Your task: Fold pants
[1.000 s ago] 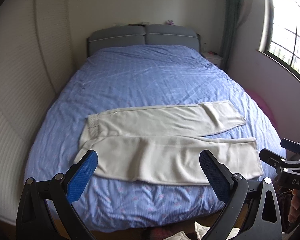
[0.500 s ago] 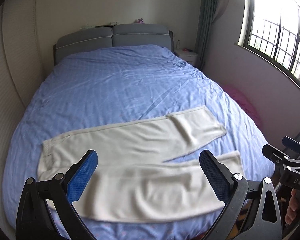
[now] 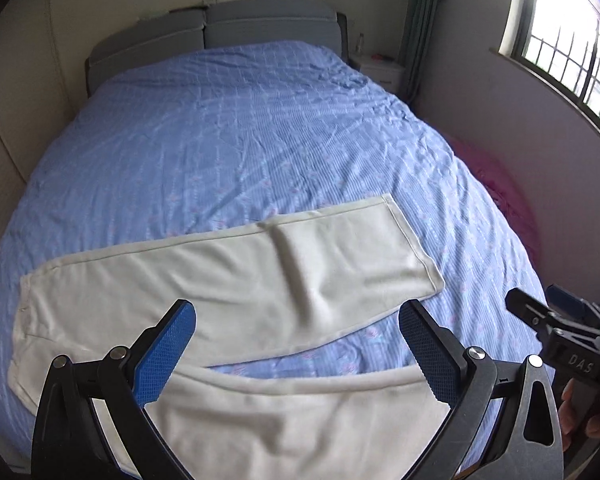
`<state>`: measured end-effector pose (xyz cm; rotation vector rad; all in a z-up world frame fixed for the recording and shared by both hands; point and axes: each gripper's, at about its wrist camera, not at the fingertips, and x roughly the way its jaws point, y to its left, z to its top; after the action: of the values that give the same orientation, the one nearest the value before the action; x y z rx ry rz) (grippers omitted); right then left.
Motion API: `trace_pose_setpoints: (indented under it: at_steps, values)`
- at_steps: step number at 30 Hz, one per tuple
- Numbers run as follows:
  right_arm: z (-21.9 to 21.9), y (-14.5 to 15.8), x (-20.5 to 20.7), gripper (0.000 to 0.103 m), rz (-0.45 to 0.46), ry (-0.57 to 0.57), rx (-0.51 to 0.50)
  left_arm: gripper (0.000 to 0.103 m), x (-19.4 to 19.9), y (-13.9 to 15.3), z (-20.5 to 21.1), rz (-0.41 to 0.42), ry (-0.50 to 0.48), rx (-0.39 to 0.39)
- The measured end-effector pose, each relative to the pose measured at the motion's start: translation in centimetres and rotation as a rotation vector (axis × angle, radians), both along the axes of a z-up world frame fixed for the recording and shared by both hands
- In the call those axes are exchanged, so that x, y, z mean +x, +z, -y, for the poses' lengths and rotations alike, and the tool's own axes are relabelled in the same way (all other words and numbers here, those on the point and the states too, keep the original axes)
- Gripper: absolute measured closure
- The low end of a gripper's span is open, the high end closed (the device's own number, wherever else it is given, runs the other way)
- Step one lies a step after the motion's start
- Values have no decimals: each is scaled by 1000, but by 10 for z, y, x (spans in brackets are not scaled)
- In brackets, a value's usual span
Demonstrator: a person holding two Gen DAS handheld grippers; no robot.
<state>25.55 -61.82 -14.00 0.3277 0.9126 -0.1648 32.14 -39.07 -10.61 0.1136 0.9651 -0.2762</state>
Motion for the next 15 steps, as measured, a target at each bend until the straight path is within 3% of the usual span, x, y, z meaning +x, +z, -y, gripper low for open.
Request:
trace_pose_setpoints:
  at_steps: [4, 10, 13, 15]
  values:
    - [34, -50, 33, 10, -63, -4, 105, 0, 30, -35, 39, -42, 12, 60]
    - [58, -134, 72, 24, -205, 5, 179, 0, 59, -101, 78, -93, -1, 176]
    - [66, -166, 80, 35, -250, -1, 220, 0, 65, -129, 90, -130, -4, 212]
    - [71, -179, 84, 36, -266, -9, 236, 0, 68, -143, 97, -147, -12, 228]
